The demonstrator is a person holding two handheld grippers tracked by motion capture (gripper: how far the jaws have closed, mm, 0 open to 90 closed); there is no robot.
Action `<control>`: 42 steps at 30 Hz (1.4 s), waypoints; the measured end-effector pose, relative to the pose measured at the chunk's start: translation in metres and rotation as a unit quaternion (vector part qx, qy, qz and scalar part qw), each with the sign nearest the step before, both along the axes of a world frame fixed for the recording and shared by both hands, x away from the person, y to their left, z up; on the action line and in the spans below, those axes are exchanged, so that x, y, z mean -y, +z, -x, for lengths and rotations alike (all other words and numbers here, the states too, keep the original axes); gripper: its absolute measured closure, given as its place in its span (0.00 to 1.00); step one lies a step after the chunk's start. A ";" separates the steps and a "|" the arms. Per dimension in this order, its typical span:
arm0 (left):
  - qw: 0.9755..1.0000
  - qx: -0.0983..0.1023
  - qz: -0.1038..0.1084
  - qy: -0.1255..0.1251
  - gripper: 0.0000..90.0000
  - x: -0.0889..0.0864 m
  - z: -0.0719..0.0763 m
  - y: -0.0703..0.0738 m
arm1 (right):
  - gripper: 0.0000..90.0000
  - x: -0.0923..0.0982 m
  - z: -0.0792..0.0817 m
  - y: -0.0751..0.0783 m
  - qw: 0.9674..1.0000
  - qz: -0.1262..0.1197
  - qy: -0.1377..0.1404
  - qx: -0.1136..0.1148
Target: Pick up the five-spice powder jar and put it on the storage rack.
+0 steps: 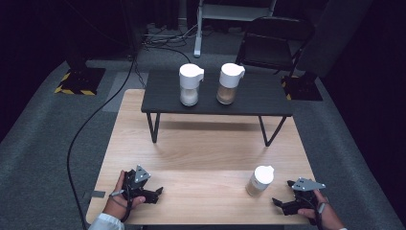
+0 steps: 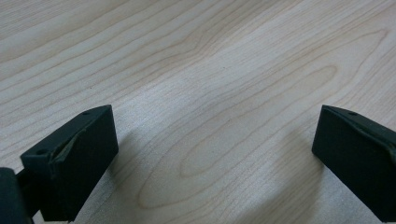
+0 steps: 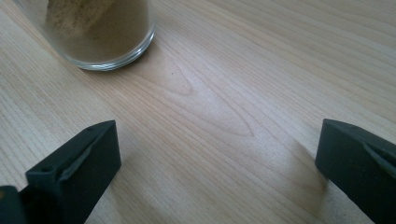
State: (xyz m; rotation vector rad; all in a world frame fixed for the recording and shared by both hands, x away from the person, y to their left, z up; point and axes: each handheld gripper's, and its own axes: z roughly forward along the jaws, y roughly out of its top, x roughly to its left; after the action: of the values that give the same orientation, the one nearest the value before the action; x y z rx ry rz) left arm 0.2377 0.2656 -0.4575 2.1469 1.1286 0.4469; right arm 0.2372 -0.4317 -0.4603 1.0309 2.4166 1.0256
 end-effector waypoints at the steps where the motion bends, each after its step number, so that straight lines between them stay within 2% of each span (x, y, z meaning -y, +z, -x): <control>1: 1.000 0.000 0.000 0.000 0.00 0.000 0.000 0.000 | 0.00 0.000 0.000 0.000 1.000 0.000 0.000 0.000; 20: 1.000 0.001 -0.001 0.002 0.00 0.001 0.000 0.000 | 0.01 0.000 0.000 0.000 1.000 0.001 0.006 0.005; 25: 1.000 0.001 -0.001 0.003 0.00 0.001 0.000 0.000 | 0.01 0.003 0.003 0.001 1.000 -0.008 0.007 0.013; 31: 1.000 0.001 -0.001 0.002 0.00 0.001 0.000 0.000 | 0.01 0.002 0.008 0.006 0.999 -0.020 0.020 0.027; 42: 1.000 0.001 -0.001 0.003 0.00 0.001 0.000 0.000 | 0.01 -0.003 0.011 0.015 0.998 -0.036 0.036 0.035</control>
State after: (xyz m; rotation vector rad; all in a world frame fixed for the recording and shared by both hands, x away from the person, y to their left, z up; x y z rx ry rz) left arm 0.2373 0.2644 -0.4574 2.1461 1.1335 0.4520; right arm 0.2264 -0.4283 -0.4453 0.9206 2.3925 1.1597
